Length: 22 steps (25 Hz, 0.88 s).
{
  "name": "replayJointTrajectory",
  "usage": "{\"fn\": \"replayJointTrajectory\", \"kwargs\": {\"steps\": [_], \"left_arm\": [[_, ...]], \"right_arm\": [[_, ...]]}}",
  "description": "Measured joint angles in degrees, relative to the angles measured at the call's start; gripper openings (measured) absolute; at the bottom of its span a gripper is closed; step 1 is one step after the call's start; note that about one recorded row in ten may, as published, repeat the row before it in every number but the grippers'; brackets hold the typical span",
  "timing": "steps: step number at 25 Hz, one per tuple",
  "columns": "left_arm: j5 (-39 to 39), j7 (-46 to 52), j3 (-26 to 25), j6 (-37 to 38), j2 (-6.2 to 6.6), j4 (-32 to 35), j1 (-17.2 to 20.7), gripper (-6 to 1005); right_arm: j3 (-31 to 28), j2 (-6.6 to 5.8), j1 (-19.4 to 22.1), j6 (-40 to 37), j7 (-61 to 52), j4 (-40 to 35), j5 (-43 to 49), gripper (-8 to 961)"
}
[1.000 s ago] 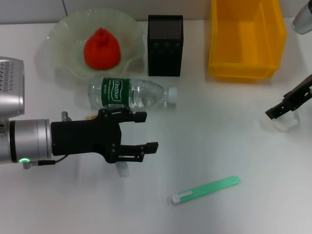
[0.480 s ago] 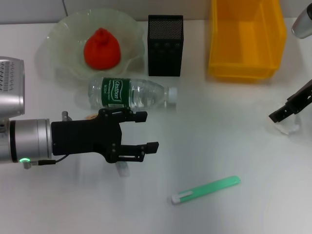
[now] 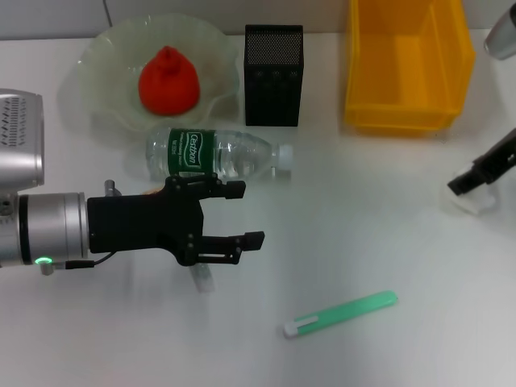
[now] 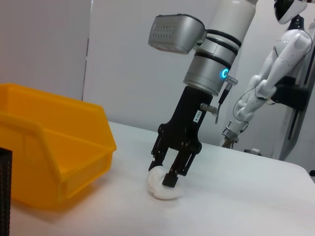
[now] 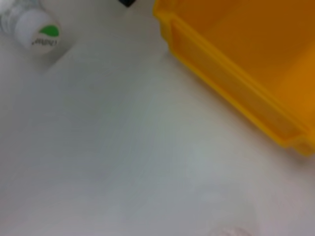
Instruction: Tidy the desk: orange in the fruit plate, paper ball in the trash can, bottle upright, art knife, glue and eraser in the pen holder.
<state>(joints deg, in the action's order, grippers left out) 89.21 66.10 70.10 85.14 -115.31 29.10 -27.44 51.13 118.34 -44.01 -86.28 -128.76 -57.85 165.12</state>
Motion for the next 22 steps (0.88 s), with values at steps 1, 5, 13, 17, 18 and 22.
{"fn": "replayJointTrajectory", "kwargs": {"steps": [1,5,13,17,18,22], "left_arm": [[0.0,0.0,0.0,0.0,0.00,0.0,0.0,824],[0.0,0.1,-0.1,0.0,0.00,0.1,-0.2,824],[-0.3,0.1,-0.1,0.0,-0.06,0.0,-0.4,824],[-0.3,0.1,-0.1,0.1,-0.22,0.0,-0.4,824],[-0.3,0.1,-0.1,0.1,-0.22,0.0,-0.3,824],[-0.4,0.1,-0.1,0.2,-0.24,0.0,-0.3,824]], "right_arm": [[-0.2,-0.08,-0.2,-1.0,-0.4,-1.4,-0.9,583],[-0.5,-0.97,-1.0,-5.1,-3.8,-9.5,-7.1,544],[0.1,-1.30,-3.2,3.8,-8.3,-15.3,-10.8,548],[0.2,-1.16,-4.7,12.5,-7.8,-7.3,-10.9,567],[0.2,-1.16,-4.9,14.0,-7.4,-5.6,-10.9,572],[0.3,-1.27,-6.0,19.4,-6.6,-0.1,-11.0,592]]}}
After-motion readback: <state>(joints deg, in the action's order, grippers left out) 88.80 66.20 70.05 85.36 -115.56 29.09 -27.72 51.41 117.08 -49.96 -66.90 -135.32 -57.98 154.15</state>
